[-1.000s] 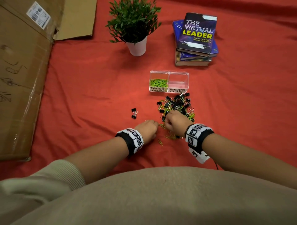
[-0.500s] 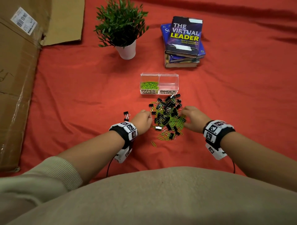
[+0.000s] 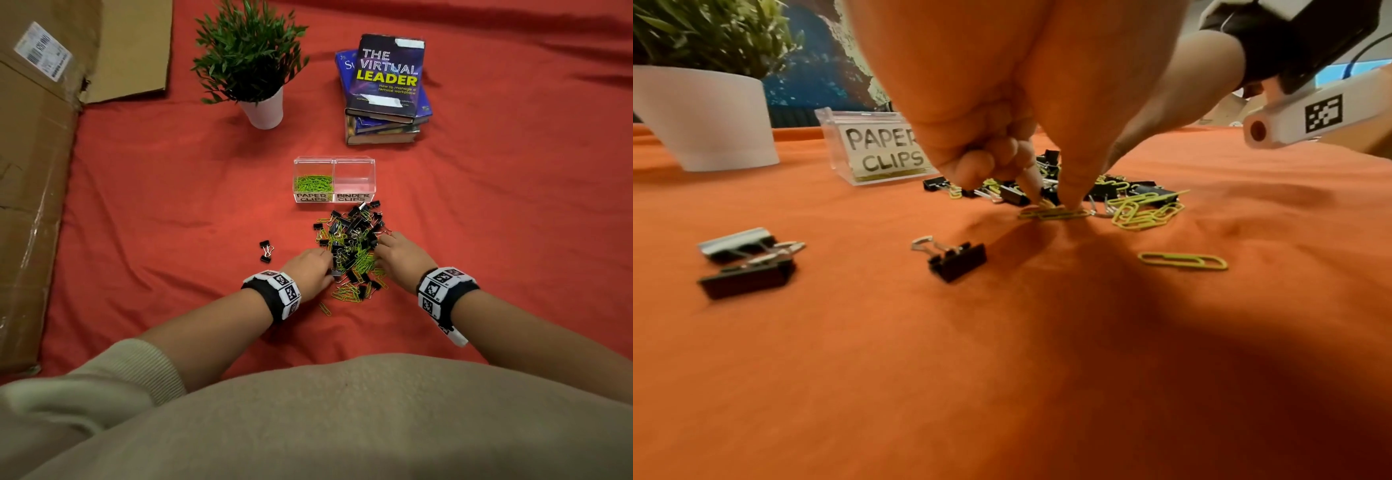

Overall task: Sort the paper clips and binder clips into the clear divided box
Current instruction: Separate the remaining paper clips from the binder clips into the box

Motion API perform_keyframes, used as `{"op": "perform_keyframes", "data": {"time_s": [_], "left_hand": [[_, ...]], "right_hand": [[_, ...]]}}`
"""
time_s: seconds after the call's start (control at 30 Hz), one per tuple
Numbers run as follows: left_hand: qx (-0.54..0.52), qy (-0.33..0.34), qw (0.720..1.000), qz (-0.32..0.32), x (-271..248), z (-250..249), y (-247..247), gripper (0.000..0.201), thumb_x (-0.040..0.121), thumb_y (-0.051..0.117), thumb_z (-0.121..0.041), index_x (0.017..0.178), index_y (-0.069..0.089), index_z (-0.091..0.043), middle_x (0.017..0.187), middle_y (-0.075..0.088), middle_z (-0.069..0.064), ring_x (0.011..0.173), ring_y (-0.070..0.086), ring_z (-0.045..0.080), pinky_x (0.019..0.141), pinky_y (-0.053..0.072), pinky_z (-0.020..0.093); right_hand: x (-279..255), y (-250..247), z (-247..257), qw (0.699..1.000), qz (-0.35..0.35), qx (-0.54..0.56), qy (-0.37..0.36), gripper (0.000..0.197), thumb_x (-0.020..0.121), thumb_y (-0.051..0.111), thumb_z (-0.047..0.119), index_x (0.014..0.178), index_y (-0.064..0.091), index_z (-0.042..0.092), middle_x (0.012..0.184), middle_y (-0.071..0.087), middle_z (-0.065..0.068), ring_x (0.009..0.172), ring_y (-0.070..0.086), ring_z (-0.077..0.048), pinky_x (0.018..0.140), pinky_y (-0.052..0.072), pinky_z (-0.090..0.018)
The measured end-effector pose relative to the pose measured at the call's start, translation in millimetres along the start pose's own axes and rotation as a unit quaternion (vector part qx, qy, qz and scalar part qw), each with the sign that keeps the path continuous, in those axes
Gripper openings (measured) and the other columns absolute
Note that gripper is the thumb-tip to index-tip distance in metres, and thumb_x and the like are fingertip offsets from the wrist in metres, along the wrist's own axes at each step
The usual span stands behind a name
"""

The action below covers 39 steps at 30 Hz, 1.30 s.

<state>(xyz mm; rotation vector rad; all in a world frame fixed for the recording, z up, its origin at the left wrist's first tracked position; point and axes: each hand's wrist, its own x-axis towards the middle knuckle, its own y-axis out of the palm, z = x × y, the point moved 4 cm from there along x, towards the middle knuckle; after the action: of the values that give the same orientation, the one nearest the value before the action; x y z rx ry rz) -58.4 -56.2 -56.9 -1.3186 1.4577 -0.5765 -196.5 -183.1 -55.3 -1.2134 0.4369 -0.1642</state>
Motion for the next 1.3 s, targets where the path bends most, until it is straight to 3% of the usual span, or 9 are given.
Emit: {"op": "perform_keyframes", "data": {"time_s": [0.17, 0.43, 0.5, 0.6, 0.77, 0.83, 0.93, 1.13, 1.3], "left_hand": [[0.002, -0.048, 0.998, -0.03, -6, 22, -14, 0.029, 0.086, 0.057, -0.029, 0.106, 0.05, -0.009, 0.111, 0.057, 0.011, 0.107, 0.054, 0.03, 0.092, 0.045, 0.039], [0.006, -0.024, 1.0, -0.01, -8, 8, -9, 0.029, 0.086, 0.056, -0.028, 0.109, 0.052, -0.01, 0.112, 0.055, 0.008, 0.109, 0.054, 0.026, 0.089, 0.046, 0.037], [0.011, -0.015, 1.0, -0.005, -6, 0, -2, 0.032, 0.088, 0.058, -0.031, 0.112, 0.053, -0.01, 0.115, 0.054, 0.008, 0.111, 0.053, 0.025, 0.092, 0.045, 0.037], [0.013, -0.021, 1.0, 0.001, -3, -4, 4, 0.034, 0.089, 0.06, -0.031, 0.114, 0.053, -0.009, 0.118, 0.053, 0.009, 0.114, 0.051, 0.026, 0.095, 0.043, 0.037], [0.023, -0.02, 0.999, 0.028, -3, -3, 7, 0.026, 0.092, 0.055, -0.025, 0.112, 0.053, -0.007, 0.118, 0.051, 0.011, 0.114, 0.051, 0.029, 0.094, 0.046, 0.042], [0.04, -0.018, 0.998, 0.036, -3, -4, 8, 0.025, 0.094, 0.049, -0.019, 0.114, 0.05, -0.005, 0.12, 0.049, 0.013, 0.114, 0.05, 0.03, 0.093, 0.044, 0.042], [0.052, -0.017, 0.998, 0.042, -2, -4, 9, 0.027, 0.093, 0.043, -0.011, 0.117, 0.047, -0.001, 0.124, 0.046, 0.016, 0.113, 0.05, 0.033, 0.093, 0.043, 0.042], [-0.103, -0.06, 0.993, 0.016, 0, 10, -6, 0.016, 0.094, 0.041, -0.01, 0.105, 0.049, -0.002, 0.106, 0.06, 0.017, 0.096, 0.057, 0.033, 0.079, 0.042, 0.036], [-0.22, -0.113, 0.969, -0.01, 2, 21, -18, 0.025, 0.092, 0.038, -0.006, 0.108, 0.056, -0.014, 0.084, 0.057, 0.001, 0.073, 0.054, 0.023, 0.068, 0.042, 0.029]], "right_hand": [[3, -9, 0, 0.995, 0.005, 0.088, 0.046, 0.01, 0.091, 0.054, 0.014, 0.093, 0.061, 0.007, 0.097, 0.055, -0.004, 0.095, 0.047, -0.02, 0.086, 0.045, -0.034], [10, -28, -15, 0.93, 0.021, 0.324, 0.172, 0.004, 0.088, 0.064, 0.015, 0.092, 0.063, 0.015, 0.076, 0.06, 0.004, 0.07, 0.056, -0.012, 0.063, 0.047, -0.021], [10, -27, -19, 0.897, 0.035, 0.396, 0.192, 0.013, 0.087, 0.065, 0.013, 0.098, 0.064, 0.019, 0.077, 0.061, 0.004, 0.071, 0.058, -0.015, 0.07, 0.051, -0.032], [8, -27, -18, 0.84, 0.049, 0.496, 0.216, 0.022, 0.09, 0.058, 0.003, 0.109, 0.064, 0.013, 0.08, 0.061, -0.002, 0.073, 0.059, -0.016, 0.069, 0.054, -0.021], [8, -21, -15, 0.658, 0.056, 0.7, 0.273, 0.021, 0.09, 0.039, -0.002, 0.088, 0.059, 0.004, 0.079, 0.053, -0.009, 0.066, 0.055, -0.018, 0.054, 0.052, -0.022], [8, -21, -12, 0.63, 0.063, 0.724, 0.274, 0.016, 0.091, 0.043, 0.008, 0.084, 0.056, 0.006, 0.076, 0.053, -0.008, 0.062, 0.054, -0.018, 0.051, 0.049, -0.023], [11, -23, -8, 0.679, 0.074, 0.678, 0.27, 0.013, 0.093, 0.05, 0.012, 0.083, 0.056, 0.007, 0.072, 0.053, -0.007, 0.059, 0.051, -0.017, 0.053, 0.044, -0.024], [17, -17, -7, 0.915, 0.075, 0.34, 0.203, 0.009, 0.088, 0.059, 0.014, 0.096, 0.062, 0.019, 0.072, 0.056, 0.003, 0.06, 0.05, -0.015, 0.056, 0.042, -0.027], [18, -7, 7, 0.982, 0.083, 0.144, 0.087, 0.03, 0.083, 0.067, 0.023, 0.11, 0.057, 0.016, 0.09, 0.05, 0.004, 0.083, 0.048, -0.014, 0.068, 0.038, -0.022]]}}
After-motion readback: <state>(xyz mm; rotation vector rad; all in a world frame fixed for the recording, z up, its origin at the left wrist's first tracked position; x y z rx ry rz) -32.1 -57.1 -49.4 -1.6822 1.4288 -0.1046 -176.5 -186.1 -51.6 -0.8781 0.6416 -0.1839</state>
